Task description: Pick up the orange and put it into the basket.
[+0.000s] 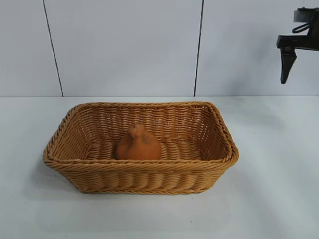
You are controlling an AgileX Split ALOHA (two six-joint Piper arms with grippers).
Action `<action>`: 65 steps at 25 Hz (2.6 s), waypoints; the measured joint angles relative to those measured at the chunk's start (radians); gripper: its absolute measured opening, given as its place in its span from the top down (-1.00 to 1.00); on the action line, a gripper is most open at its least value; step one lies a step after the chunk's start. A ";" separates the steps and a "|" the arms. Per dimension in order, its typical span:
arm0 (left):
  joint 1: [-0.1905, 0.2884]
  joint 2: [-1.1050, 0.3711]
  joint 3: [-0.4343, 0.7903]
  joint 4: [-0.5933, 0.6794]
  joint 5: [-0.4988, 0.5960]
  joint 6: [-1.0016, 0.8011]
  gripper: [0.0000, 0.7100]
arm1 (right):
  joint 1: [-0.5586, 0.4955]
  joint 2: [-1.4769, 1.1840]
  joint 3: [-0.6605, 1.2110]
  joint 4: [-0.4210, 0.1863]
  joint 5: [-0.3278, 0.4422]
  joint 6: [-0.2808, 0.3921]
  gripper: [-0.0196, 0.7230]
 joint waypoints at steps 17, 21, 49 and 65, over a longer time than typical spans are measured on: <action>0.000 0.000 0.000 0.000 0.000 0.000 -0.81 | 0.017 -0.566 0.536 0.035 0.000 -0.054 -0.92; 0.000 0.000 0.000 0.000 0.000 0.000 -0.81 | 0.017 -0.795 0.716 0.040 0.001 -0.080 -0.92; 0.000 0.000 0.000 0.000 0.001 0.000 -0.81 | 0.017 -2.115 1.323 0.047 -0.194 -0.117 -0.92; 0.000 0.000 0.000 0.000 0.001 0.000 -0.81 | 0.017 -2.120 1.323 0.047 -0.195 -0.118 -0.92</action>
